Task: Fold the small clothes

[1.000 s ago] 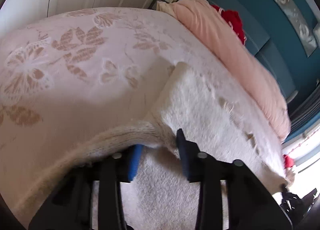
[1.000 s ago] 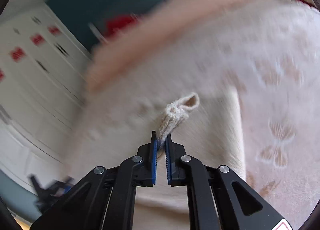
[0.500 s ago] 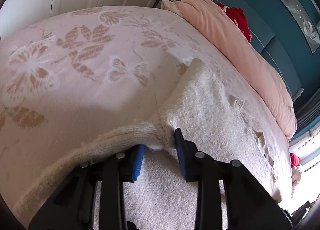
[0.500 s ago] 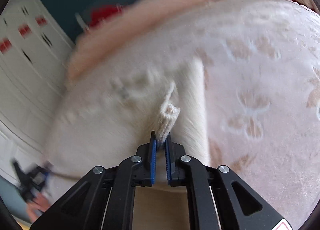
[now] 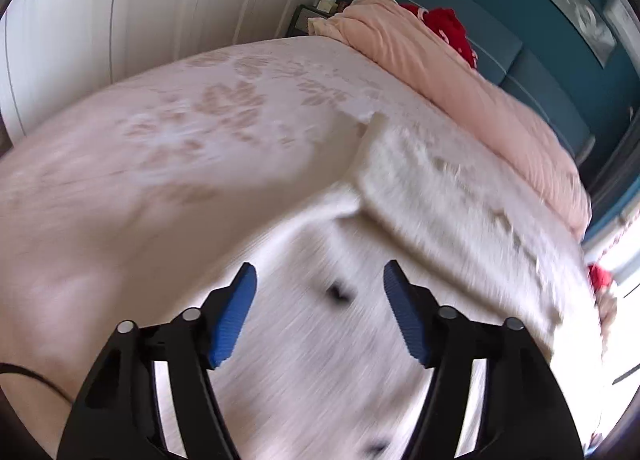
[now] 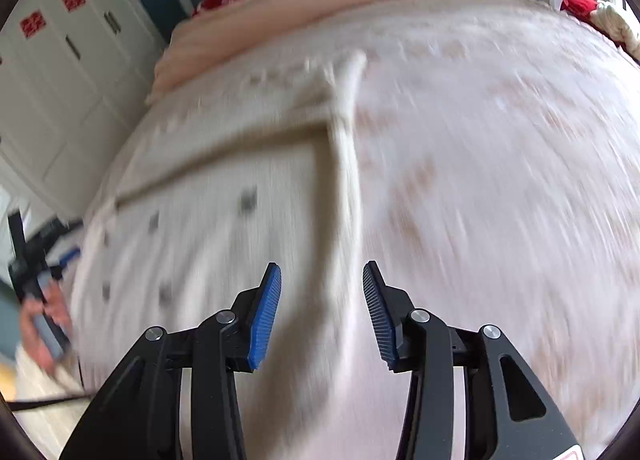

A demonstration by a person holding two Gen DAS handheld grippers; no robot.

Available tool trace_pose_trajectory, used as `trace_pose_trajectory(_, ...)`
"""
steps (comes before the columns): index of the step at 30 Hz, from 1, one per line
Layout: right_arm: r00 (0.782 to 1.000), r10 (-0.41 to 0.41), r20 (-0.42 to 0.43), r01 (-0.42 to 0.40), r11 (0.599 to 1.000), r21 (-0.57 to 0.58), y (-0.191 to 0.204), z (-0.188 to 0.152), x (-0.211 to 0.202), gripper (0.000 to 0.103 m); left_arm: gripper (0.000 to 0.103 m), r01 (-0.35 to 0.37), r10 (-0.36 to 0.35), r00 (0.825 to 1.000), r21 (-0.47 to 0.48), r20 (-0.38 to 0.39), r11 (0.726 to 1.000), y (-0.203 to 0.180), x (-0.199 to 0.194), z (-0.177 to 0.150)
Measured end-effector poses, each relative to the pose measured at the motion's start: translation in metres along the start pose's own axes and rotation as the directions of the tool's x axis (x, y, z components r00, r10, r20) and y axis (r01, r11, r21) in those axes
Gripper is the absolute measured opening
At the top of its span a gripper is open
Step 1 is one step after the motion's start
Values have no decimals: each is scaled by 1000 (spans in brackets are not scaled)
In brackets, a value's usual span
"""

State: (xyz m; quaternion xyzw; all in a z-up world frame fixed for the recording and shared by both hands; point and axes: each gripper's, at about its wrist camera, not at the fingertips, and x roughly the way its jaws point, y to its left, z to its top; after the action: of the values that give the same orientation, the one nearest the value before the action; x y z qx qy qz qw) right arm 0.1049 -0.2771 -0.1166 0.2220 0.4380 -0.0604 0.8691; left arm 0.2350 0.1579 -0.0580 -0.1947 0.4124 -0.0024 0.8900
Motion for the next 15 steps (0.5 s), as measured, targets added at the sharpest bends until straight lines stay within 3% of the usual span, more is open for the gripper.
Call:
trace_pose_trajectory(3,999,27,-44,-28,1000,-8,-7,-41,-22,52,78,-50,50,997,5,-52,999,31,-28,-24)
trace_pose_trajectory(7,986,107,-126,-108,994,-5,-5,-75,-22,53,78,-71,62,984,-51,-166,996,73,-44,-60)
trace_pose_trajectory(8,983,124,-135,-126,992,-3,-3,-79,-18,57,78,-76,60,980,-80,-189,994,81,-45,-68)
trace_pose_trajectory(10,983,134,-123,-136,991,-6,3,-84,-12,63,78,-61,43,985,-102,-167,993,89,-50,-81)
trace_pose_trajectory(13,982,157,-103,-160,987,-20,15,-83,-10,64,80,-88,79,987,-65,-137,994,82,-53,-89)
trace_pose_trajectory(15,974,196,-110,-199,980,-16,23,-82,-7,64,90,-88,78,989,-74,-129,993,78,-51,-89)
